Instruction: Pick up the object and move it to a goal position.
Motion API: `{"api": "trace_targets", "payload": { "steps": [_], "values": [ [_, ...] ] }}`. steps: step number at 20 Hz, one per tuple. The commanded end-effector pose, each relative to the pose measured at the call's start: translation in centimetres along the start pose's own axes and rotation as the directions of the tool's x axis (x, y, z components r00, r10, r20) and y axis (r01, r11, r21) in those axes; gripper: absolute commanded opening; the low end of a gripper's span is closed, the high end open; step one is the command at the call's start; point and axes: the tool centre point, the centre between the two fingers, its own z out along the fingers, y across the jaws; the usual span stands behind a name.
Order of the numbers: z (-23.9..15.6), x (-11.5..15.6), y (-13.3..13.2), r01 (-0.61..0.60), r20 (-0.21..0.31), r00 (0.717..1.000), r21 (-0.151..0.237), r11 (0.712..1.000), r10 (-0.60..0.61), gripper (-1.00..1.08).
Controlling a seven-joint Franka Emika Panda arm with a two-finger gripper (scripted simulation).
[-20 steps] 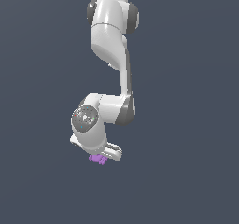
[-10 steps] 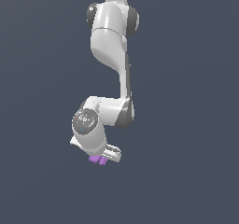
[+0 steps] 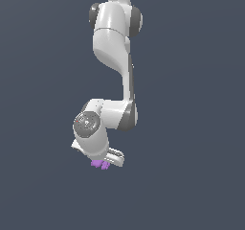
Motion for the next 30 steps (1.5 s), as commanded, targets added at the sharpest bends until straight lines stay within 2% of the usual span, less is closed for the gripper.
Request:
{"api": "trace_targets", "payload": {
  "steps": [1, 7, 14, 18, 30],
  "values": [
    [-0.3, 0.1, 0.0, -0.001, -0.005, 1.000, 0.000, 1.000, 0.001, -1.00],
    [-0.5, -0.6, -0.9, -0.001, -0.005, 1.000, 0.000, 1.000, 0.001, -1.00],
    [-1.1, -2.8, -3.7, 0.000, -0.003, 1.000, 0.000, 1.000, 0.000, -1.00],
    [-1.8, -5.1, -6.7, 0.000, -0.002, 1.000, 0.000, 1.000, 0.000, -1.00],
    [-4.1, -13.4, -17.7, 0.002, 0.003, 1.000, 0.000, 1.000, -0.002, -1.00]
  ]
}}
